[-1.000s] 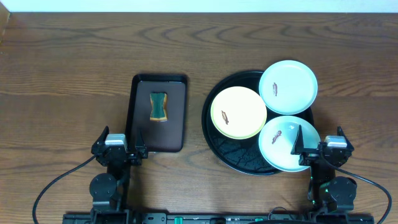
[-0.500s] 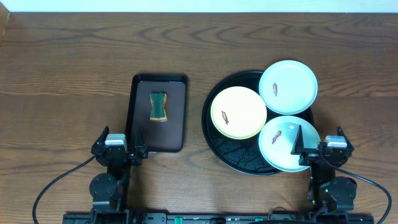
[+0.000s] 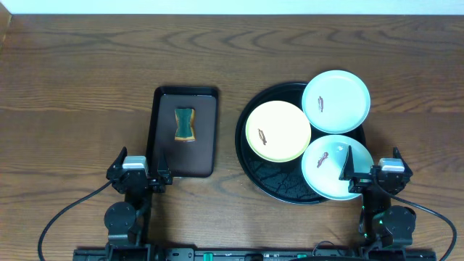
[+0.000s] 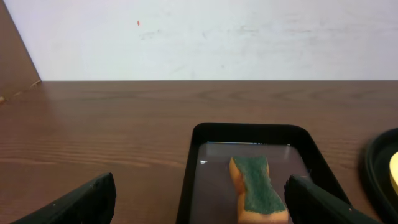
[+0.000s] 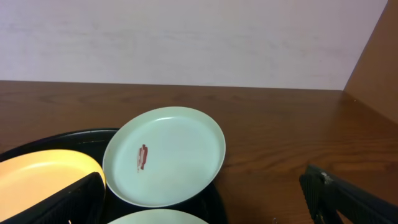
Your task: Clean dirty plates on tray and stack at the side
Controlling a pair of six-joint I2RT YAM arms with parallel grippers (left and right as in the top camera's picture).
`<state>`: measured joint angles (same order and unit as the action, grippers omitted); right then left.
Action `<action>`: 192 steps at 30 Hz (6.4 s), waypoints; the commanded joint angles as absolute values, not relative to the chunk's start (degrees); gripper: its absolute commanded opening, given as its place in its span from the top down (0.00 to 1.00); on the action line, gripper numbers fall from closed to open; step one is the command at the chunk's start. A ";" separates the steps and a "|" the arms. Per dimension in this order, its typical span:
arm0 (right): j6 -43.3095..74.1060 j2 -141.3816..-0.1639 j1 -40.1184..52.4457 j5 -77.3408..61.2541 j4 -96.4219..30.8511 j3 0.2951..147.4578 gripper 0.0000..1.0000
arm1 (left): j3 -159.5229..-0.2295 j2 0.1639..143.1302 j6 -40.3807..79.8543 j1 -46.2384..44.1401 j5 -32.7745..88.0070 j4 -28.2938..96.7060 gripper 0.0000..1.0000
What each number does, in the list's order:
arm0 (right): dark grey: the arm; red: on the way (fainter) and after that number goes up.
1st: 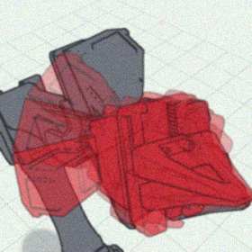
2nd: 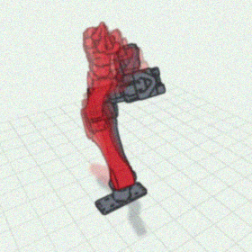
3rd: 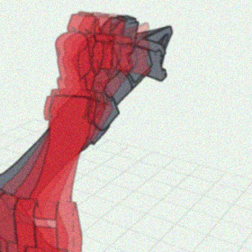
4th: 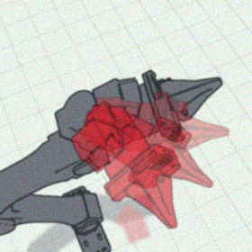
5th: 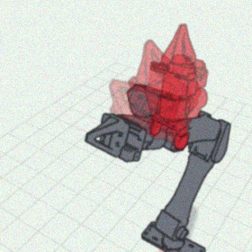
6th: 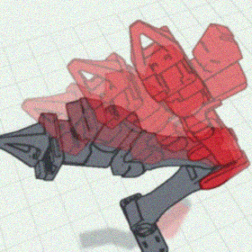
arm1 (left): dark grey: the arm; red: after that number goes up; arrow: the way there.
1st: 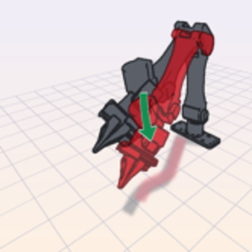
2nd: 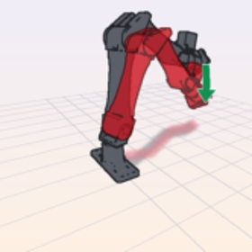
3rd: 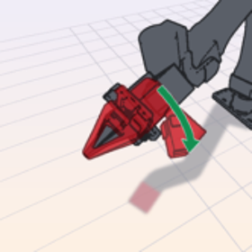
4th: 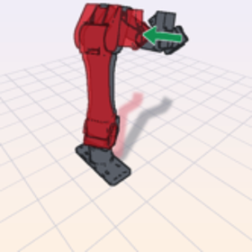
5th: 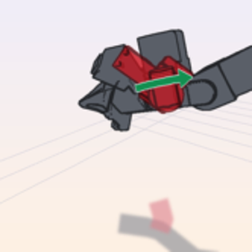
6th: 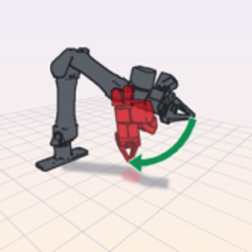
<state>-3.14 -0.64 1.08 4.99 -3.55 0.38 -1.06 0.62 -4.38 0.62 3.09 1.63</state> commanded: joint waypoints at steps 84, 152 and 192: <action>18.83 -109.84 15.16 -0.64 -51.64 73.54 0.78 | -76.18 87.61 16.25 -7.11 4.60 58.70 0.48; 18.20 -109.71 18.46 1.23 -45.39 72.31 0.99 | -62.54 100.73 17.67 -8.88 4.25 29.82 0.48; 18.15 -109.73 18.48 1.26 -45.47 72.31 0.99 | -63.99 105.56 18.11 -11.31 1.83 27.29 0.56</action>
